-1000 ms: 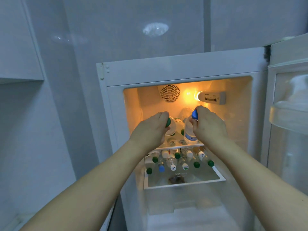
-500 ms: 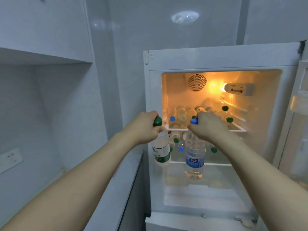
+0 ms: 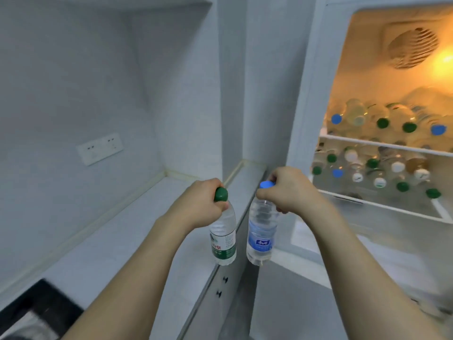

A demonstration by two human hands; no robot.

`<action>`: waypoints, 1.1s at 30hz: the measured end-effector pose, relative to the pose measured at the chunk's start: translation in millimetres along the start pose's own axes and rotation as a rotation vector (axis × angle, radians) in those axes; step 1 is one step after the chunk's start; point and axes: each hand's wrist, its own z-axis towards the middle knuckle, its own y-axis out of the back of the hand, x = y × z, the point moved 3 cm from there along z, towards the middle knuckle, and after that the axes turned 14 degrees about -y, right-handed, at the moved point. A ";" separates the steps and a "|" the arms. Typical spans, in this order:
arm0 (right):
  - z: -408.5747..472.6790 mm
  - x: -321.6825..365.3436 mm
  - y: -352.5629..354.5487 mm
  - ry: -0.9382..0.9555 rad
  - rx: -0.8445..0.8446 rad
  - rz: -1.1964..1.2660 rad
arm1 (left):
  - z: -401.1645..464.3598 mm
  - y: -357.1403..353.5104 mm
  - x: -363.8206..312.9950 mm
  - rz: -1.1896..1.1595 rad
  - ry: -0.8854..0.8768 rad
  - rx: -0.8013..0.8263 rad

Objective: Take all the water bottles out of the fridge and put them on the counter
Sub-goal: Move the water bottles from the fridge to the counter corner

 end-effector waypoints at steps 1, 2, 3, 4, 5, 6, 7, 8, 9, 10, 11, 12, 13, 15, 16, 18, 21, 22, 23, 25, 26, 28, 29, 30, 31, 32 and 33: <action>2.8 4.2 -16.7 0.019 0.042 0.002 | -10.5 -4.3 10.5 -0.003 0.040 -0.003; 5.8 7.4 -32.5 0.034 0.083 0.008 | -20.7 -7.0 19.5 -0.004 0.077 -0.010; 8.1 11.0 -48.0 0.055 0.117 0.015 | -32.2 -9.0 28.3 -0.006 0.116 -0.021; 8.9 12.3 -58.8 0.067 0.139 0.024 | -41.1 -10.7 34.1 -0.009 0.137 -0.030; 10.6 16.6 -72.2 0.096 0.168 0.027 | -52.0 -11.2 41.3 -0.008 0.171 -0.040; 11.6 25.1 -88.3 0.138 0.208 0.022 | -65.1 -11.5 50.5 -0.007 0.209 -0.053; 10.4 31.1 -100.3 0.175 0.234 0.018 | -75.6 -12.7 57.0 -0.005 0.236 -0.055; 8.5 38.0 -111.2 0.213 0.260 0.017 | -86.3 -13.8 63.5 0.000 0.267 -0.057; 6.6 45.4 -121.9 0.245 0.288 0.020 | -96.9 -14.8 69.8 0.009 0.305 -0.060; 4.0 52.5 -131.1 0.274 0.318 0.023 | -106.8 -16.0 75.7 0.017 0.339 -0.065; 2.0 60.3 -141.6 0.309 0.357 0.025 | -117.9 -16.8 81.7 0.021 0.384 -0.072; 0.3 67.3 -151.2 0.337 0.393 0.030 | -129.3 -17.7 86.9 0.025 0.425 -0.080; -1.3 72.6 -156.6 0.358 0.421 0.040 | -136.9 -18.0 89.9 0.026 0.455 -0.082; -10.1 89.3 -176.6 0.420 0.496 0.042 | -162.2 -18.0 98.0 0.025 0.537 -0.105; -16.0 96.5 -185.1 0.451 0.529 0.043 | -173.7 -17.5 100.2 0.028 0.573 -0.120; -31.1 111.7 -203.7 0.509 0.588 0.023 | -198.8 -14.6 102.1 0.044 0.644 -0.156; -61.4 132.3 -228.9 0.585 0.670 -0.032 | -242.3 -7.9 99.8 0.045 0.746 -0.207; -72.8 139.1 -235.6 0.612 0.692 -0.049 | -257.9 -4.1 98.2 0.045 0.776 -0.227; -86.8 146.8 -242.1 0.645 0.711 -0.063 | -275.7 0.9 96.6 0.049 0.806 -0.247; -113.1 160.8 -250.7 0.703 0.733 -0.084 | -306.5 11.0 93.2 0.065 0.852 -0.268; -128.0 167.6 -254.2 0.730 0.742 -0.095 | -322.1 16.4 91.0 0.076 0.869 -0.278; -156.2 179.1 -260.8 0.764 0.755 -0.102 | -351.4 26.5 85.0 0.096 0.895 -0.302; -170.4 183.9 -263.6 0.780 0.760 -0.103 | -366.5 31.0 81.8 0.102 0.912 -0.314; -186.3 188.1 -266.2 0.796 0.765 -0.112 | -383.3 35.4 78.3 0.102 0.930 -0.330; -203.4 192.3 -269.3 0.813 0.770 -0.120 | -402.3 40.1 74.1 0.098 0.949 -0.342; -219.1 196.0 -271.5 0.828 0.775 -0.128 | -419.5 44.4 70.2 0.094 0.965 -0.355; -234.5 199.7 -274.8 0.843 0.782 -0.134 | -436.8 49.1 65.9 0.096 0.977 -0.364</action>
